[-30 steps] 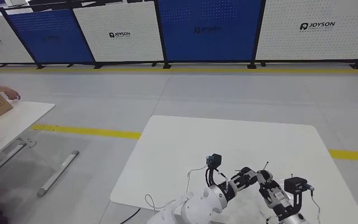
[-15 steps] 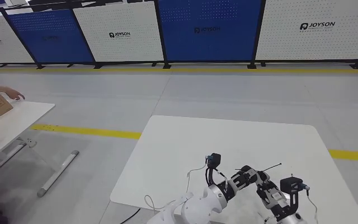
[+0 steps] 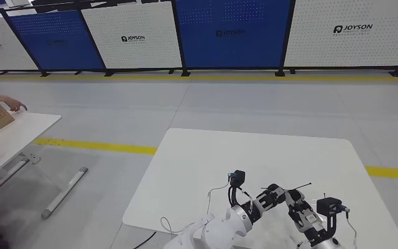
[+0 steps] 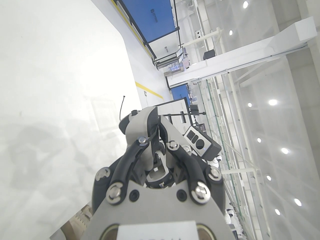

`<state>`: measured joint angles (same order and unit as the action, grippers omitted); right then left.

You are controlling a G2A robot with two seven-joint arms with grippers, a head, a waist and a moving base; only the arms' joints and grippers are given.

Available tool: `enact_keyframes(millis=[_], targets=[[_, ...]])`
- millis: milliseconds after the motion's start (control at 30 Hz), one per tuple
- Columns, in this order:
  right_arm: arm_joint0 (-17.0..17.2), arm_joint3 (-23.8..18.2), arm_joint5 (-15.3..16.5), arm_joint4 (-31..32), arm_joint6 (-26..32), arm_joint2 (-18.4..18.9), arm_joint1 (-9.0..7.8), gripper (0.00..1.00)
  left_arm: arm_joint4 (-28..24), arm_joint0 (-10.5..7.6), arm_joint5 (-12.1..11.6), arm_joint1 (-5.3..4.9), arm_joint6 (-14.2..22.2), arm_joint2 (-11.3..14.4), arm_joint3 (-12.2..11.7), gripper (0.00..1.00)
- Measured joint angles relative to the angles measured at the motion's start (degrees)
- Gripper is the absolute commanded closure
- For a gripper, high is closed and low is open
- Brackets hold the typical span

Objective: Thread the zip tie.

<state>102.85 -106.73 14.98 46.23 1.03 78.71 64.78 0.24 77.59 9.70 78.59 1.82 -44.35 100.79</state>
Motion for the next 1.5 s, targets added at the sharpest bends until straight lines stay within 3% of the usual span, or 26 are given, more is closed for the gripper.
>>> enact_keyframes(millis=[200, 400, 600, 867, 1267, 1400, 1500], targets=[[0.17, 0.03, 0.22, -0.16, 0.26, 0.27, 0.06, 0.84, 0.24, -0.07, 0.12, 0.11, -0.16, 0.07, -0.12, 1.0], [0.27, -0.32, 0.57, 0.59, 0.48, 0.24, 0.1, 0.69, 0.58, 0.01, 0.25, 0.21, -0.3, 0.18, -0.24, 1.0], [0.48, -0.5, 0.61, 0.92, 0.01, 0.32, 0.18, 0.7, 1.12, 0.1, 0.34, 0.27, -0.13, 0.41, -0.35, 1.0], [0.64, -0.55, 0.47, 0.91, -0.67, 0.49, 0.32, 0.75, 1.72, 0.03, 0.5, 0.45, -0.1, 0.96, -0.87, 1.0], [1.0, -1.23, 0.18, 2.2, -1.01, 0.76, 0.45, 0.89, 2.75, 0.47, 0.62, 0.53, -0.3, 1.12, -0.42, 1.0], [1.08, -1.34, 0.08, 2.76, -1.16, 0.76, 0.5, 1.0, 3.0, 0.57, 0.71, 0.58, -0.48, 1.12, -0.34, 1.0], [1.18, -1.44, 0.07, 3.01, -1.27, 0.79, 0.53, 1.0, 3.13, 0.6, 0.74, 0.62, -0.55, 1.14, -0.31, 1.0]])
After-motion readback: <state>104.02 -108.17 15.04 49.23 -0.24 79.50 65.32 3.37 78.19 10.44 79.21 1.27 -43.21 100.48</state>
